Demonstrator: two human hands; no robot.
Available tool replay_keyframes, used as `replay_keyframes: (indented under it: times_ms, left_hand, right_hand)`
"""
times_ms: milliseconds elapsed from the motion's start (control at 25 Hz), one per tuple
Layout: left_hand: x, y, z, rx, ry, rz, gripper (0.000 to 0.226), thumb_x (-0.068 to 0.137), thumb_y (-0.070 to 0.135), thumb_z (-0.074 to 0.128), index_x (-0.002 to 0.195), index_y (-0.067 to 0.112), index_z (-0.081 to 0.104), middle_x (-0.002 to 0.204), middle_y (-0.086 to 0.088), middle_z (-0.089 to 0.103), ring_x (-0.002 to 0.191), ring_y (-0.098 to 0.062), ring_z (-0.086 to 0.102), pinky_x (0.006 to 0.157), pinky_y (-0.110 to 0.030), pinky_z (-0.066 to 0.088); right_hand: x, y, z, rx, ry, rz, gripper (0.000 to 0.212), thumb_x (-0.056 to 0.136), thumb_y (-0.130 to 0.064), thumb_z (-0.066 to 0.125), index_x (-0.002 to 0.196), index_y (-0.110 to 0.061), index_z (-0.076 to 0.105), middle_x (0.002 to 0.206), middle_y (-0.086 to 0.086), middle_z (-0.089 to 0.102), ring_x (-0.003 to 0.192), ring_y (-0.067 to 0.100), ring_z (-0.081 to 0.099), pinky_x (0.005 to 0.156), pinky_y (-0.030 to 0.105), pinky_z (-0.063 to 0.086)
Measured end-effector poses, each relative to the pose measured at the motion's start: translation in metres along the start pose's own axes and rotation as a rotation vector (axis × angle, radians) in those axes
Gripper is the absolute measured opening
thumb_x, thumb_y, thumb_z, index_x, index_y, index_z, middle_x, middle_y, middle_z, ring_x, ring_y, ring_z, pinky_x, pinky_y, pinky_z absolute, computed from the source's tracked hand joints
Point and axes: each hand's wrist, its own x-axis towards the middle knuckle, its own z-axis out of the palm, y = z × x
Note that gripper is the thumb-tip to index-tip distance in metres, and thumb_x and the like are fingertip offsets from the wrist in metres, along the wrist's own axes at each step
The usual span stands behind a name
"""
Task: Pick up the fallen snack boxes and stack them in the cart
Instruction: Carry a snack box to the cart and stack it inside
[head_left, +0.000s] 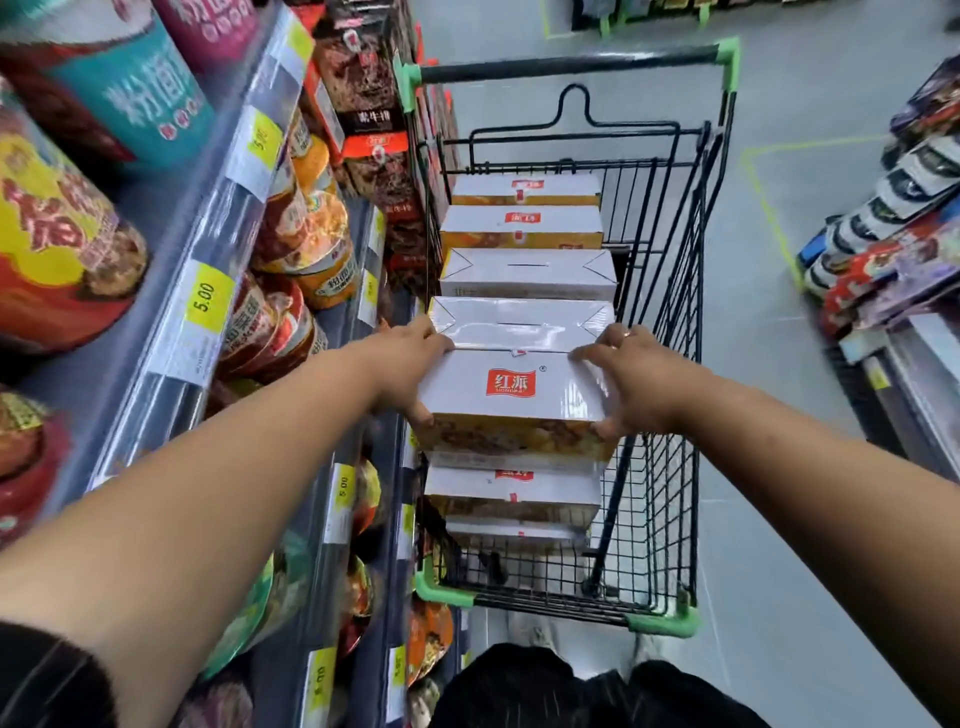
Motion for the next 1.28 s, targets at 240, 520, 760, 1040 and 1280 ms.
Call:
replay_keyframes:
  times_ms: [240,520,760,1040,1280]
  left_hand:
    - [-0.002,0.0,0.015,-0.008,0.045,-0.001,0.105,0.068,0.048,0.082,0.149,0.021,0.021,0.139,-0.009,0.033,0.128,-0.033,0.043,0.105,-0.047,0.041]
    - [-0.029,0.017,0.021,-0.02,0.115,-0.133,0.098,0.072,0.055,0.077,0.149,0.026,0.024,0.142,-0.007,0.031,0.133,-0.029,0.037,0.103,-0.049,0.043]
    - [-0.088,0.057,0.039,-0.215,0.246,-0.338,0.095,0.077,0.055,0.073,0.151,0.025,0.022,0.145,-0.006,0.028,0.134,-0.031,0.034,0.107,-0.047,0.039]
    - [-0.177,0.143,0.084,-0.406,0.337,-0.644,0.095,0.075,0.054,0.075,0.15,0.022,0.026,0.146,-0.008,0.031,0.133,-0.032,0.037,0.108,-0.047,0.037]
    - [-0.265,0.226,0.124,-0.611,0.468,-0.873,0.099,0.072,0.05,0.079,0.151,0.023,0.024,0.146,-0.01,0.032,0.134,-0.03,0.037,0.11,-0.041,0.034]
  right_hand:
    - [-0.003,0.0,0.007,-0.047,0.013,0.023,0.093,0.067,-0.056,0.075,0.146,-0.033,0.032,0.144,0.003,0.033,0.128,0.026,0.027,0.106,0.045,0.037]
    - [-0.014,0.001,0.006,-0.112,0.002,-0.041,0.097,0.069,-0.065,0.07,0.149,-0.034,0.023,0.148,0.004,0.03,0.133,0.027,0.028,0.106,0.045,0.038]
    - [-0.025,0.003,-0.018,-0.176,0.056,-0.203,0.097,0.071,-0.067,0.068,0.149,-0.033,0.022,0.149,0.007,0.03,0.133,0.029,0.029,0.108,0.044,0.036]
    - [-0.05,-0.029,-0.014,-0.371,0.031,-0.548,0.094,0.072,-0.069,0.065,0.149,-0.034,0.023,0.146,0.009,0.031,0.13,0.032,0.031,0.104,0.044,0.038]
    - [-0.107,-0.092,0.005,-0.393,-0.034,-0.832,0.1,0.072,-0.064,0.07,0.152,-0.028,0.02,0.149,0.012,0.026,0.134,0.034,0.028,0.107,0.042,0.036]
